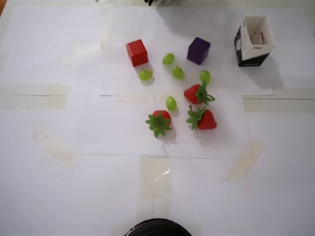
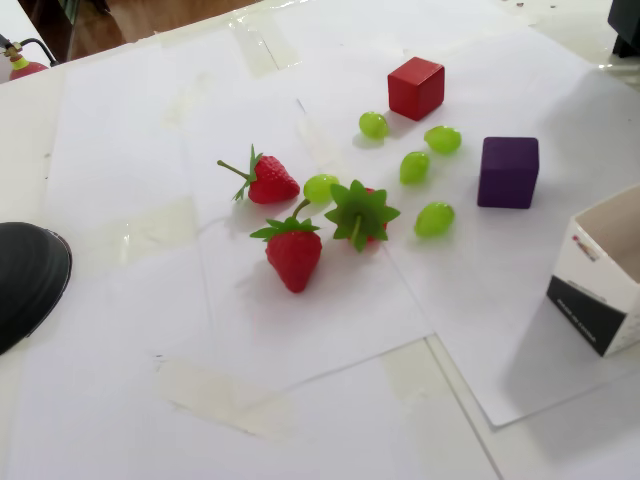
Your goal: Put the red cube on top of the purple cube
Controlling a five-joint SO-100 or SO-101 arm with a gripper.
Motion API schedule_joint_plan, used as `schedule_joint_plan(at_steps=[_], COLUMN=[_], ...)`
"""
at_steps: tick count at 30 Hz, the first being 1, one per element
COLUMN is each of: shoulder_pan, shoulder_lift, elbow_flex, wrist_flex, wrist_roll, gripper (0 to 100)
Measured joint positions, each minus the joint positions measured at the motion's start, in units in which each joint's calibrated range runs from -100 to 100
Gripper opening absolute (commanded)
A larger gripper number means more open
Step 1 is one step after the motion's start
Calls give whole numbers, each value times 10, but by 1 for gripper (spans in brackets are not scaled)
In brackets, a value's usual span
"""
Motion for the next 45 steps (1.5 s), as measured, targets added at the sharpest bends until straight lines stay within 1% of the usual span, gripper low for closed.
schedule_joint_plan(at_steps=[5,8,11,17,20,21,25,33,38,45], shoulder_pan=[35,44,43,33,16,10,1,-32,-40,-48], shoulder_lift=[217,302,359,435,460,464,472,482,507,550], elbow_flex=[-186,-257,-283,-288,-288,-288,-288,-261,-255,-239], wrist_flex=[0,0,0,-1,-4,-6,-6,-25,-33,-48], wrist_roll=[65,104,138,176,190,191,192,145,120,103], gripper=[0,0,0,0,7,10,15,24,26,26])
